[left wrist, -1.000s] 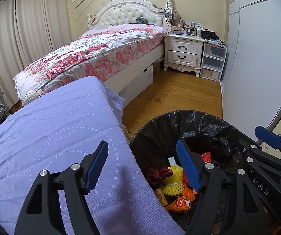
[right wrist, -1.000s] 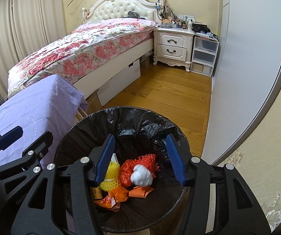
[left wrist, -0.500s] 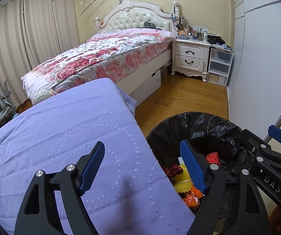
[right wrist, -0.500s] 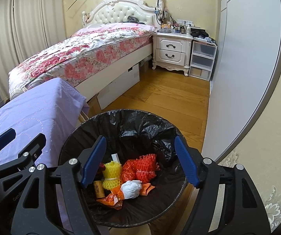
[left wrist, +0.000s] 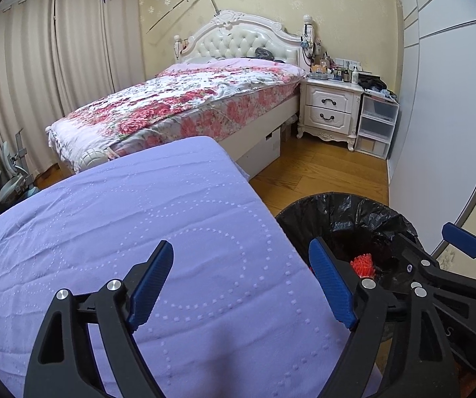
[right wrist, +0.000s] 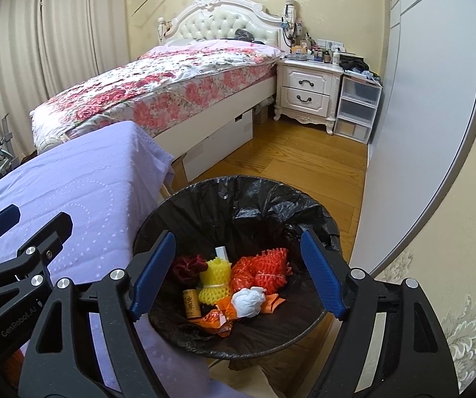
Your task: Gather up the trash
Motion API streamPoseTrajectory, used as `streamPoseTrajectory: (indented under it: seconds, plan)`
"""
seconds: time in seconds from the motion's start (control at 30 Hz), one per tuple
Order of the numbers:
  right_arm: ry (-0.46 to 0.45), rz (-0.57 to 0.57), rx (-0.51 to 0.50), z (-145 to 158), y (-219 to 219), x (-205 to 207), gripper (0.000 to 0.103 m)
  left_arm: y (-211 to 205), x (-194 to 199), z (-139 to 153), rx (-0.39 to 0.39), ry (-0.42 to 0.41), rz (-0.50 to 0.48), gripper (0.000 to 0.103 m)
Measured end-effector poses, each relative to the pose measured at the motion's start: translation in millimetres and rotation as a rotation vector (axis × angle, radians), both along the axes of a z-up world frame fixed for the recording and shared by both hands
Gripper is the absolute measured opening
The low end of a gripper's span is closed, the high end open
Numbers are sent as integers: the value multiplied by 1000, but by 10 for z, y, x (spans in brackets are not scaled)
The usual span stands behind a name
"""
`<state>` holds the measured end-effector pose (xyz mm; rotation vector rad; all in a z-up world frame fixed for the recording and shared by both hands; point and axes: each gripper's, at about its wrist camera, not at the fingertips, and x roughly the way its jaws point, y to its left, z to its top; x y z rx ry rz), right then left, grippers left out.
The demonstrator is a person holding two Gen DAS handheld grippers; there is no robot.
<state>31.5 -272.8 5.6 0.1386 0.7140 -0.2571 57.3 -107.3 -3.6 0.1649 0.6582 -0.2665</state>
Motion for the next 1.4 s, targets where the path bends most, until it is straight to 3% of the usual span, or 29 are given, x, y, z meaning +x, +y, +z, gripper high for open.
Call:
streamPoseTrajectory:
  seconds: [0.8,1.4]
  plan:
    - [-86,63,-30,325,384,-466,77,605,-523,188,-39,-56,81,83]
    - [-102,89,-46,384,490,-532,77,721,-589,202,-53,-69,103,83]
